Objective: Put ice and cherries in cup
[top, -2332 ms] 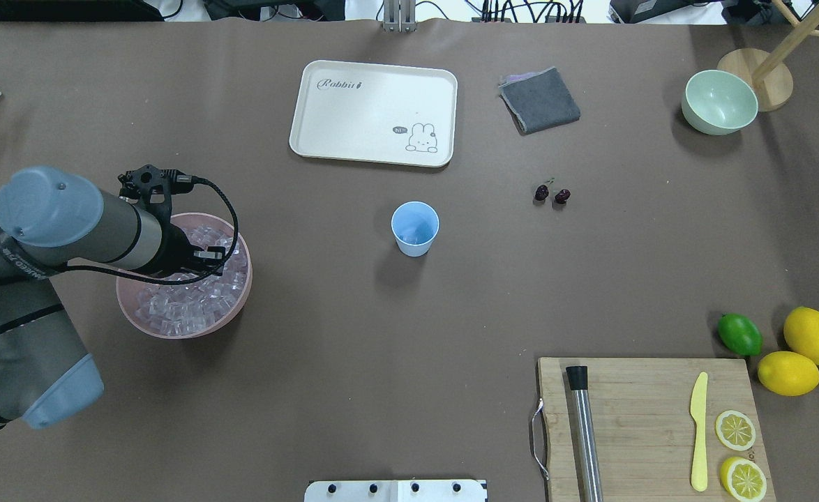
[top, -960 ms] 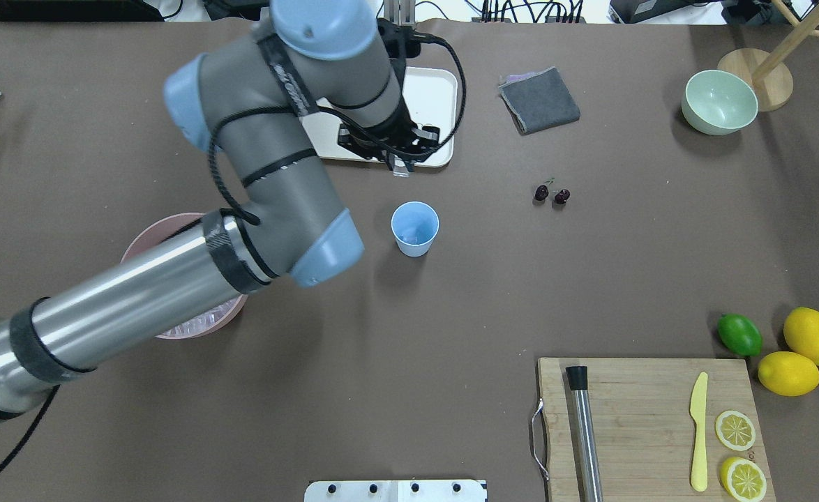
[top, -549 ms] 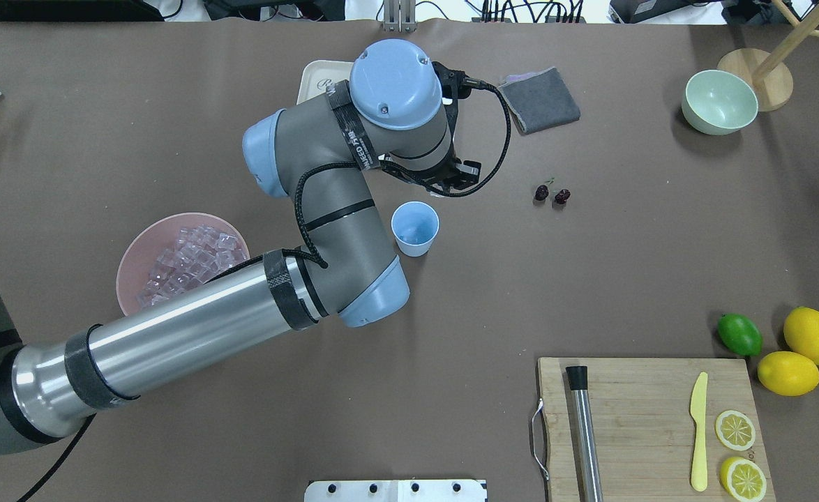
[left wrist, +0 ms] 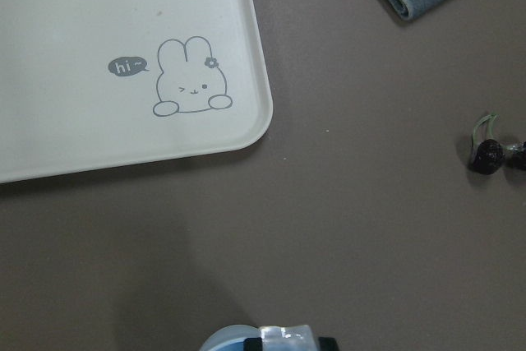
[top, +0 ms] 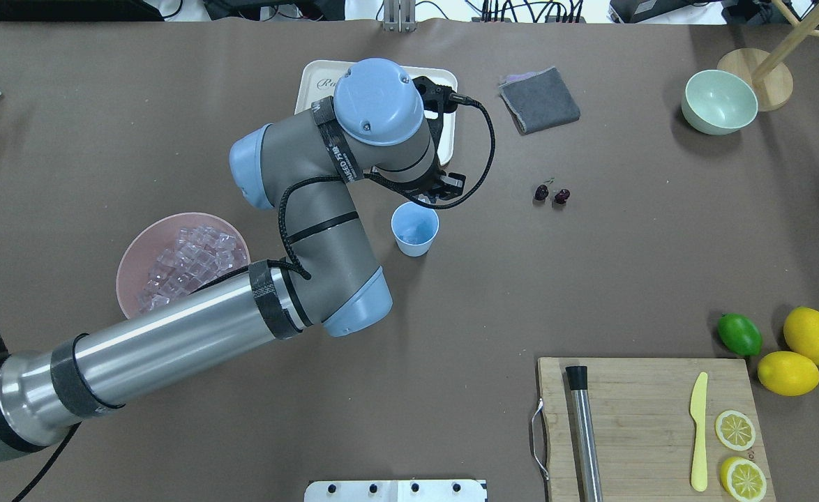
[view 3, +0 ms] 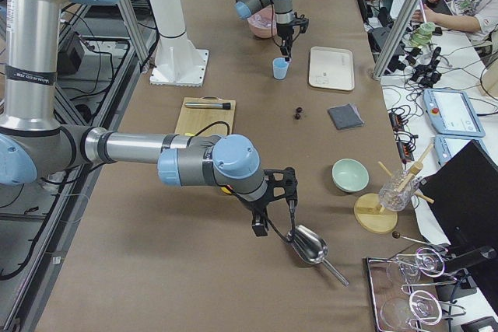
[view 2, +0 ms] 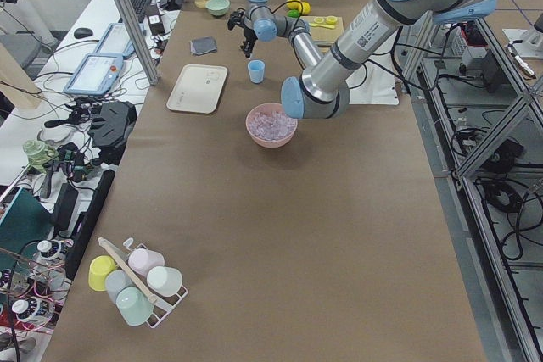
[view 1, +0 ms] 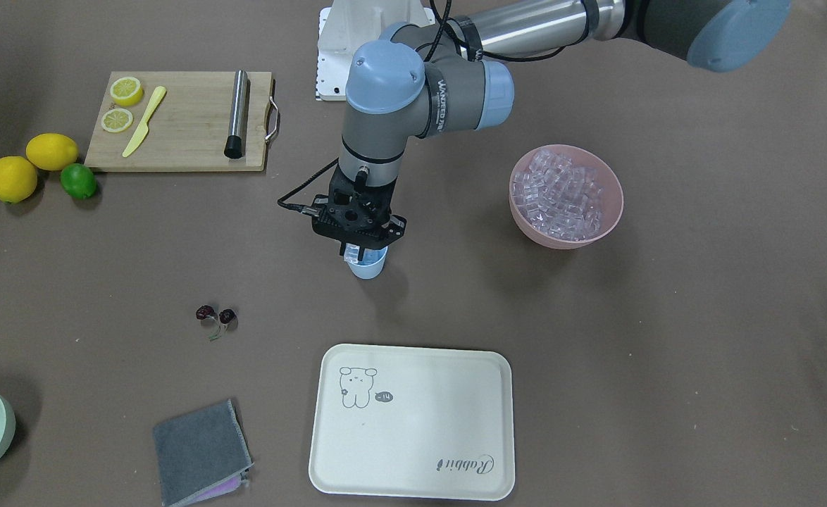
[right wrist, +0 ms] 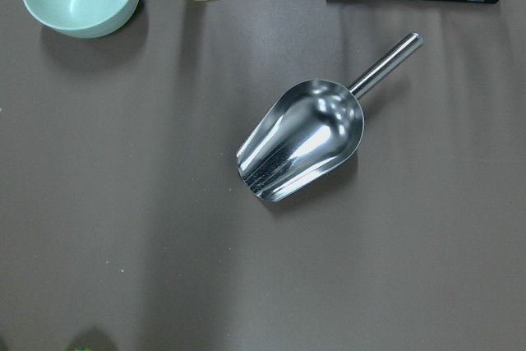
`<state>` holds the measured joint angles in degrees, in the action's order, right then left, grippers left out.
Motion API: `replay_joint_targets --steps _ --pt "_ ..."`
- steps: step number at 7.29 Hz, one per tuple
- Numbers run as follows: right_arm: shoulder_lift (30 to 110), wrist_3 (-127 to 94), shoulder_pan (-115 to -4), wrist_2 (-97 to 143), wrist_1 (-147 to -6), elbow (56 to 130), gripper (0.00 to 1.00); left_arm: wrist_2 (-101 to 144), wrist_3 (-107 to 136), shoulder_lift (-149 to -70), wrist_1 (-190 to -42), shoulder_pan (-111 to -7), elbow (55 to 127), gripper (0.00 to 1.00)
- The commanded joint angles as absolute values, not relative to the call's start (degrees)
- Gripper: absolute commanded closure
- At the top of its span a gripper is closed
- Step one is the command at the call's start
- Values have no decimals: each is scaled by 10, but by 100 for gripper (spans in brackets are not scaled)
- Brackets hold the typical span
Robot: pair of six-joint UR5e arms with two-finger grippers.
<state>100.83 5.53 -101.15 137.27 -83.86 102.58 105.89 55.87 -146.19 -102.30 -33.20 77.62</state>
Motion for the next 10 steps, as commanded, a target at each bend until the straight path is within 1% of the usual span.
replay_joint_targets --steps 1,2,3,4,5,6,7,8,9,10 --pt "1008 53 -1013 1375 -838 1030 1 1058 558 -1449 -1022 -330 781 89" --pt "1008 52 -1013 1376 -838 1031 1 1059 558 -1444 -1022 -330 789 45" --pt "1008 52 -1013 1376 -838 1031 1 1058 561 -1444 -1022 -329 790 11" --pt "1005 50 -1013 1376 -838 1031 1 1058 565 -1441 -1020 -329 801 3" --pt "1004 49 -1013 1378 -838 1031 1 1063 564 -1400 -1011 -333 864 3" --pt "1005 49 -1013 1385 -839 1034 1 1103 558 -1314 -959 -357 978 3" --pt "1004 49 -1013 1390 -838 1034 1 1135 558 -1251 -920 -394 1059 3" --pt "1003 50 -1012 1398 -839 1035 1 1135 558 -1183 -918 -398 1110 3" --pt "1000 51 -1011 1397 -839 1034 1 1135 556 -1130 -936 -398 1133 3" --pt "995 50 -1010 1397 -840 1035 1 1134 515 -1078 -987 -398 1129 3"
